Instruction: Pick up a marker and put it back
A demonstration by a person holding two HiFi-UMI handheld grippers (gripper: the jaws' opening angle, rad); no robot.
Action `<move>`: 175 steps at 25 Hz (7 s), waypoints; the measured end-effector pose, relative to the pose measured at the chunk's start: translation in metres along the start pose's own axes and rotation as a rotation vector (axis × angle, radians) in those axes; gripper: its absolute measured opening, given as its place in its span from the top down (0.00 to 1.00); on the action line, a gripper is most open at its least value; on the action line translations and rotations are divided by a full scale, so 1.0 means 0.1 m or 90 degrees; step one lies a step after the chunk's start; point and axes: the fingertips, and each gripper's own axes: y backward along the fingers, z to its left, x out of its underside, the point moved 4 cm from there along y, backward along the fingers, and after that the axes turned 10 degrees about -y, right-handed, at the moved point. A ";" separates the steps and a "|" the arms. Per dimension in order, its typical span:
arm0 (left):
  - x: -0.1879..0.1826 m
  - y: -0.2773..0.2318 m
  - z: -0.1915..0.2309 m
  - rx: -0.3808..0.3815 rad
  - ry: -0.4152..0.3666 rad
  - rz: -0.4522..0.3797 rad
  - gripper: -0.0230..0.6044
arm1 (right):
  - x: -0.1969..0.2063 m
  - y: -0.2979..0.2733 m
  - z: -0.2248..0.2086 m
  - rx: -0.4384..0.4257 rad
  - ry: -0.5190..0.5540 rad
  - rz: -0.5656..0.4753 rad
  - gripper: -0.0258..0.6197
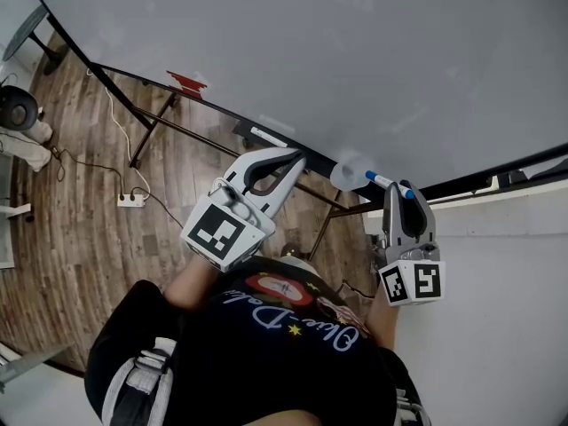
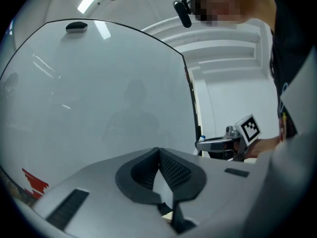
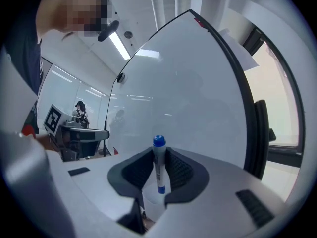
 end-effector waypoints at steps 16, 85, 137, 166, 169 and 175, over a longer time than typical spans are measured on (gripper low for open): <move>-0.01 -0.07 -0.05 0.023 -0.009 0.009 0.96 | -0.36 0.41 -0.07 0.031 -0.012 -0.065 0.85; 0.07 -0.07 0.04 -0.035 -0.023 0.043 0.96 | 0.18 -0.20 -0.11 -0.064 -0.033 0.017 0.85; 0.05 0.04 0.07 -0.046 -0.026 0.048 0.96 | 0.92 -0.41 -0.16 -0.037 -0.037 0.155 0.84; 0.06 0.06 0.09 -0.047 -0.023 0.045 0.96 | 0.99 -0.44 -0.13 -0.038 -0.017 0.174 0.81; 0.05 0.06 0.09 -0.048 -0.025 0.049 0.96 | 0.96 -0.43 -0.12 -0.039 -0.014 0.167 0.80; 0.04 0.04 0.07 -0.040 -0.028 0.044 0.96 | 0.85 -0.40 -0.11 -0.041 -0.011 0.151 0.80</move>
